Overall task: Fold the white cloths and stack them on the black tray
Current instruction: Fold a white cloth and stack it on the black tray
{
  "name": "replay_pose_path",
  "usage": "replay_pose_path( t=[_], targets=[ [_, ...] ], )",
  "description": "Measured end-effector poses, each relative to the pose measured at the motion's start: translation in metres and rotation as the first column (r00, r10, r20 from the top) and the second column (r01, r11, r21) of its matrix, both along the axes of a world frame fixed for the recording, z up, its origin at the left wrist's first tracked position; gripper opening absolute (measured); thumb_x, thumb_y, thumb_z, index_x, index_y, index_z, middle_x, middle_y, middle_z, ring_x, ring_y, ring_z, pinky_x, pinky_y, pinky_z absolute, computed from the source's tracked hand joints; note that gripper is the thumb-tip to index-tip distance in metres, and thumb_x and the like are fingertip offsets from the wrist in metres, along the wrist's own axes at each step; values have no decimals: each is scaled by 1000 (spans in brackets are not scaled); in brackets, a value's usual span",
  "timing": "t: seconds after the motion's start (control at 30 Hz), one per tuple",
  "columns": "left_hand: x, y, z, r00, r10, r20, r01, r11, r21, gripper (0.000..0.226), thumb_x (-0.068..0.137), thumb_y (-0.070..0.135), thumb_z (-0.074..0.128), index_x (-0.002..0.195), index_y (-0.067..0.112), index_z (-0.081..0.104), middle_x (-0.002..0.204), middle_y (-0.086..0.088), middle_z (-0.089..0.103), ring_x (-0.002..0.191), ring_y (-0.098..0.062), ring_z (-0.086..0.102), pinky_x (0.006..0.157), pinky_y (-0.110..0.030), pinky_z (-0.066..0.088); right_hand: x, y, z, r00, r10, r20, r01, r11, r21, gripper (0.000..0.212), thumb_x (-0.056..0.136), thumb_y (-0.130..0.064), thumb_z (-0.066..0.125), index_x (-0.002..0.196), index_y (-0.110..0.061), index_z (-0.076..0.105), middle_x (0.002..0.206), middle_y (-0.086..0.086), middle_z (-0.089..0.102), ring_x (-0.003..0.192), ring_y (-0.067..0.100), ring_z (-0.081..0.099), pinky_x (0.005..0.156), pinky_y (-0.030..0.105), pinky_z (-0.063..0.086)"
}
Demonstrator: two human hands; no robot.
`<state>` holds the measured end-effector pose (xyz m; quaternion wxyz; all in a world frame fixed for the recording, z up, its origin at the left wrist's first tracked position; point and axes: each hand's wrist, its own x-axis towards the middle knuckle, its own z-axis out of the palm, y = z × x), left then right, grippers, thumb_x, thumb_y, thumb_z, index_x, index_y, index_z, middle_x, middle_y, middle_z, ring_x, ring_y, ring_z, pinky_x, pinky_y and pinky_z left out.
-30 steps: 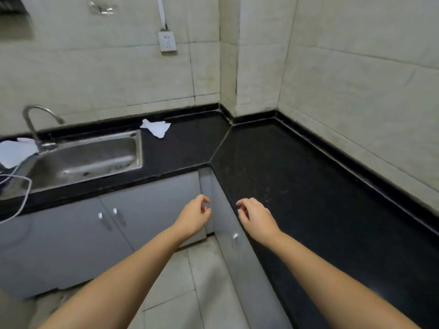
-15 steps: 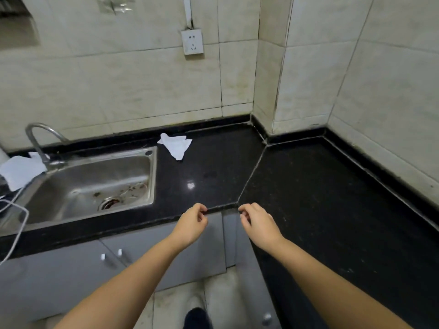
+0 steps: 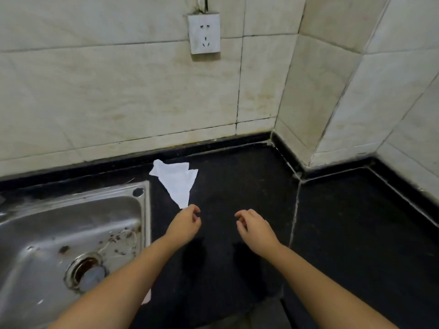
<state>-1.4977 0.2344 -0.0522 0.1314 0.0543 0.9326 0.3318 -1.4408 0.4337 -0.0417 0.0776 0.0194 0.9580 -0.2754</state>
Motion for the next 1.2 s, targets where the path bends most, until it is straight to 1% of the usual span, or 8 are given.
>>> replay_pose_path(
  t=[0.17,0.27,0.47,0.63,0.87,1.03,1.13,1.2],
  targets=[
    [-60,-25,-24,1000,13,-15,-15,986,-165,33,90,16,49,123,13,49,113,-9,55,108,-27,53,87,-41,48,-73,-31,-26,992,112,60,-115,992,51,29,98,-27,42,124,-21,52,120,-1,54,108,17,55,96,33,43],
    [-81,-39,-36,995,11,-100,-43,944,-326,43,92,22,51,133,15,42,130,-8,46,120,-27,44,95,-39,44,-117,-62,-37,978,196,68,-201,977,74,30,97,-28,44,125,-20,51,123,1,52,112,20,53,97,36,43],
    [-95,-53,-68,978,-208,-16,182,890,-419,44,87,30,55,127,16,47,128,-2,45,121,-22,42,97,-34,36,-161,-127,-61,903,384,195,-420,886,199,37,92,-21,48,128,-12,42,131,9,45,121,28,42,94,40,38],
    [-93,-48,-74,981,-139,-138,90,945,-314,26,90,23,51,113,14,60,116,-3,55,110,-22,50,91,-32,39,-166,-120,-67,916,369,160,-398,887,236,24,96,-17,42,116,-9,52,122,10,50,114,28,47,92,38,38],
    [-87,-15,-29,955,-45,-292,41,999,-17,8,90,18,54,83,18,49,82,2,56,78,-13,51,78,-22,37,-154,-71,-21,977,207,58,-184,945,-272,4,88,-20,55,89,-17,58,91,-4,53,85,11,51,72,18,39],
    [-94,9,14,913,125,-387,-67,985,160,11,81,3,52,73,8,57,73,-7,57,70,-21,52,66,-40,45,-136,-41,35,996,19,-84,-56,883,-466,6,91,-13,54,87,-17,56,77,-1,58,65,7,51,61,20,42],
    [-99,11,39,901,103,-422,-2,973,232,15,81,1,53,87,6,66,84,0,57,81,-16,53,69,-22,42,-125,-18,66,971,-108,-215,-16,863,-504,11,93,-13,52,92,-23,57,82,0,61,73,14,58,67,26,48],
    [-96,10,57,910,52,-412,61,965,256,20,86,2,57,101,8,69,93,7,58,88,-8,53,73,-8,39,-117,3,84,942,-190,-275,15,846,-533,15,95,-15,51,94,-29,58,82,-4,61,74,11,58,67,23,50]
  ],
)
